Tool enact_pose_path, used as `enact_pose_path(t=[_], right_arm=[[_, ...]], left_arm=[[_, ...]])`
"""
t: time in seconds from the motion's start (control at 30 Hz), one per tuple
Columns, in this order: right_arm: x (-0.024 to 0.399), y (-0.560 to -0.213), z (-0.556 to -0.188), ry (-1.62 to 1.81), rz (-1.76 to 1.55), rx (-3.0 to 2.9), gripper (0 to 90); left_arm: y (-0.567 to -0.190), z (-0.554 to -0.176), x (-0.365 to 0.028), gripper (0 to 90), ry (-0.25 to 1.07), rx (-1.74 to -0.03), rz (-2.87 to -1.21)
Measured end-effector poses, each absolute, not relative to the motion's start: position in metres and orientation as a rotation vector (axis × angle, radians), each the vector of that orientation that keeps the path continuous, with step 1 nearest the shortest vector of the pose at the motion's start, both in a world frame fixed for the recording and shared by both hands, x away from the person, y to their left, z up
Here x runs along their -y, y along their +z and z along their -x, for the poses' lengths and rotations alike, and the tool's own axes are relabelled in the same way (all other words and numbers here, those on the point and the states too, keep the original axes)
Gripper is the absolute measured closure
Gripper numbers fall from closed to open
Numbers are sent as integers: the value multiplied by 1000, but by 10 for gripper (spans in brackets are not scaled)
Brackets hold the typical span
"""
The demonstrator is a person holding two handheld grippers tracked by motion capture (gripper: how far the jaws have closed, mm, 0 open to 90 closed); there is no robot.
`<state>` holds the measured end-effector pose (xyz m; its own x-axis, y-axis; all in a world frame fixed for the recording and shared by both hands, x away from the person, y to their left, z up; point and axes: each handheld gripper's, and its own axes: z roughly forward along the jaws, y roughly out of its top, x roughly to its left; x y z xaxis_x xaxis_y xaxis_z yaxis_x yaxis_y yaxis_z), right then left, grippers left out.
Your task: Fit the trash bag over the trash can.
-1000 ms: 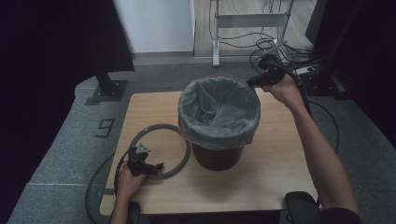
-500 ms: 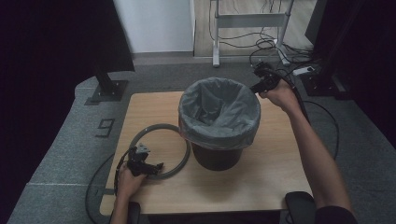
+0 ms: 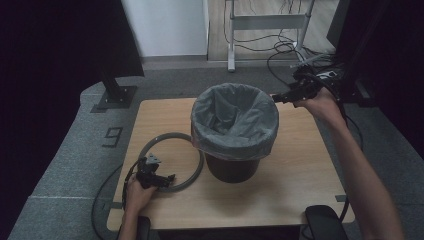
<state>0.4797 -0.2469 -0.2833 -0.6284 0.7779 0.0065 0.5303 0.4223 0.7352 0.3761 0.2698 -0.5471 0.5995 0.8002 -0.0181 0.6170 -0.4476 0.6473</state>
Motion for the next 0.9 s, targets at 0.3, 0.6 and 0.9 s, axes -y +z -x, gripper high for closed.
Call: enact_pose_path(t=[0.3, 0.6, 0.9], right_arm=[[268, -304, -457, 1043, -1132, -2321, 0], [283, -344, -435, 1052, -1132, -2323, 0], [292, -399, -417, 1058, -1176, -2313, 0]], left_arm=[[-547, -376, -270, 0, 386, -1116, -2212], [-547, -376, -269, 0, 387, -1120, -2211], [-547, -375, -269, 0, 392, -1125, -2207]])
